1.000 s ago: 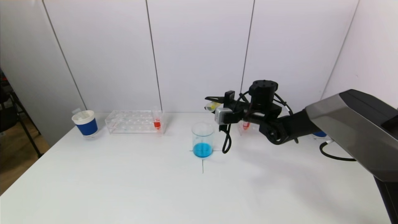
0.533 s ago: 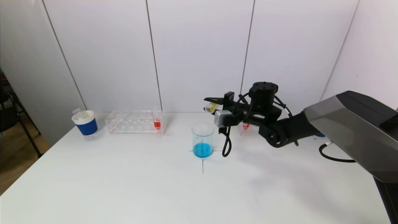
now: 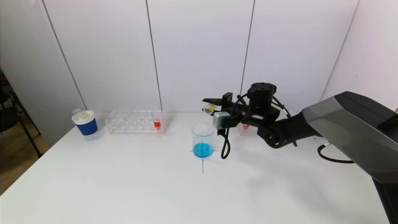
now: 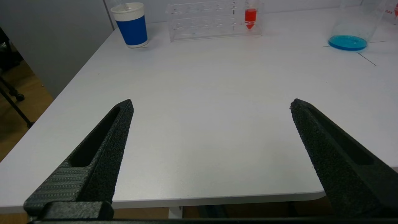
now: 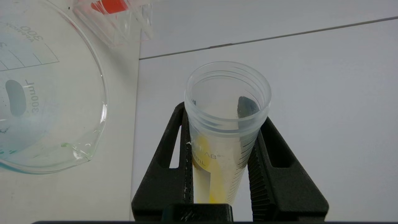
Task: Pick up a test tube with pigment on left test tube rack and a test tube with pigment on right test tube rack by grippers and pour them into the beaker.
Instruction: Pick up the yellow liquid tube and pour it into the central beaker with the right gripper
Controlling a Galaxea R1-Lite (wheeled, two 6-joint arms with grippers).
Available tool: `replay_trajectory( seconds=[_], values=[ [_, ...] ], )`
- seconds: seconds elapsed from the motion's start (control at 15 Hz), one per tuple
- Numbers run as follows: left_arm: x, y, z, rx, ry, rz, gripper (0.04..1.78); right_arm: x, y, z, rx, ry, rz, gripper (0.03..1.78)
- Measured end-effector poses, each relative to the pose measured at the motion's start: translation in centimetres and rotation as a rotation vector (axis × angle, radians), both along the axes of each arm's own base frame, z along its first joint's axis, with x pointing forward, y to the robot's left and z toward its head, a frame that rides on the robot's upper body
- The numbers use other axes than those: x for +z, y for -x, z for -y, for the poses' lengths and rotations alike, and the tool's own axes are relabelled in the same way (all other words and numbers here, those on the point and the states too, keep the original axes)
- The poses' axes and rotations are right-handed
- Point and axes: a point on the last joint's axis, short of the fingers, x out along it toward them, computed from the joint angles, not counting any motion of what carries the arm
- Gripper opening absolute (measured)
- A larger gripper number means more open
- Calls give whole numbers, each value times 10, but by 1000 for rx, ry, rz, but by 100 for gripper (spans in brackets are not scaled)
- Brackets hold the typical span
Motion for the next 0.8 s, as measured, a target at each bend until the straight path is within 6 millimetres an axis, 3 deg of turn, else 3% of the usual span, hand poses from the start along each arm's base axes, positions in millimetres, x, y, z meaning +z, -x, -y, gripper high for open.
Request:
replay_trajectory(
  seconds=[0.8],
  values=[
    [0,0,0,0,0,0,176,-8,-8,-1,-33,114,115,55]
  ],
)
